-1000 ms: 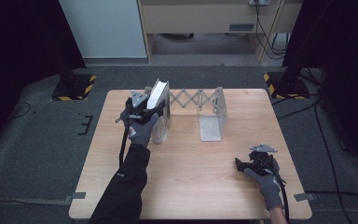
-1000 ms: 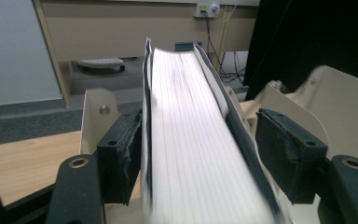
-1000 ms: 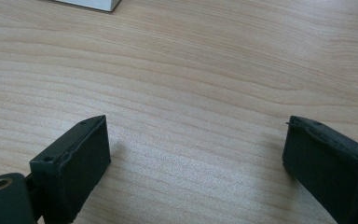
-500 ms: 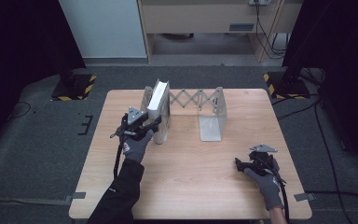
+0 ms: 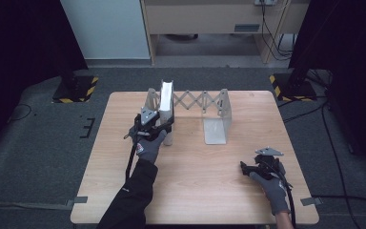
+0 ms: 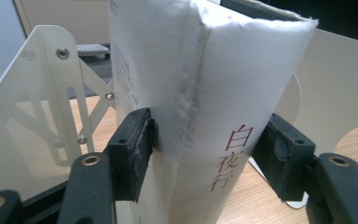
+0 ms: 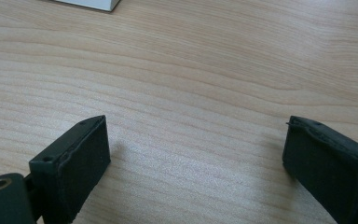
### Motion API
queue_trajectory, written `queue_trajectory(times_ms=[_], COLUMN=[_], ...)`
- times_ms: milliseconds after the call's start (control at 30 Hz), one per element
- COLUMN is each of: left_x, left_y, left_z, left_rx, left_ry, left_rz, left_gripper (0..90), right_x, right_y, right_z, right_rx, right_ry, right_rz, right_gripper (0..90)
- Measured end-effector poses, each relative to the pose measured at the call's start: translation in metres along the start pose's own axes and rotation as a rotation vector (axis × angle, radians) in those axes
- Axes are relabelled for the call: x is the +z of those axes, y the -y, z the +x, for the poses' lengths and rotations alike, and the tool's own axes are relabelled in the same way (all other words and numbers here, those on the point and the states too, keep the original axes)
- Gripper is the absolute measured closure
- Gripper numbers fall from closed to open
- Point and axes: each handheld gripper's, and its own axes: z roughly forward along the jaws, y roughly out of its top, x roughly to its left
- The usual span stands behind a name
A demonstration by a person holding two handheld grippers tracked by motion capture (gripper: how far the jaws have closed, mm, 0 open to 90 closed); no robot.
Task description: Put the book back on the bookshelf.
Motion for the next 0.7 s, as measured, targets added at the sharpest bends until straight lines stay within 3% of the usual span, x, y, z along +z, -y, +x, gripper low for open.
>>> queue_trajectory(times_ms=[367,533,700], left_x=[0.001,-0.023,-0.051], left_y=[0.0,0.001,0.019], left_z=[0.002,0.003,0.014], left_rx=[0.002,0.013,0.022], left_ry=[0.015,0.04,0.054], left_rz=[-0.005,-0.007,0.085], left_gripper=[36.3,34.7,30.2], right_x=[0.0,0.0,0.0], right_y=[0.0,0.0,0.0], right_z=[0.0,0.0,0.0], right_rx=[0.001,0.002,0.001], right_ry=[-0.001,-0.001,-0.001], right_rz=[0.0,0.0,0.0], right_gripper=[7.6,7.6,7.6])
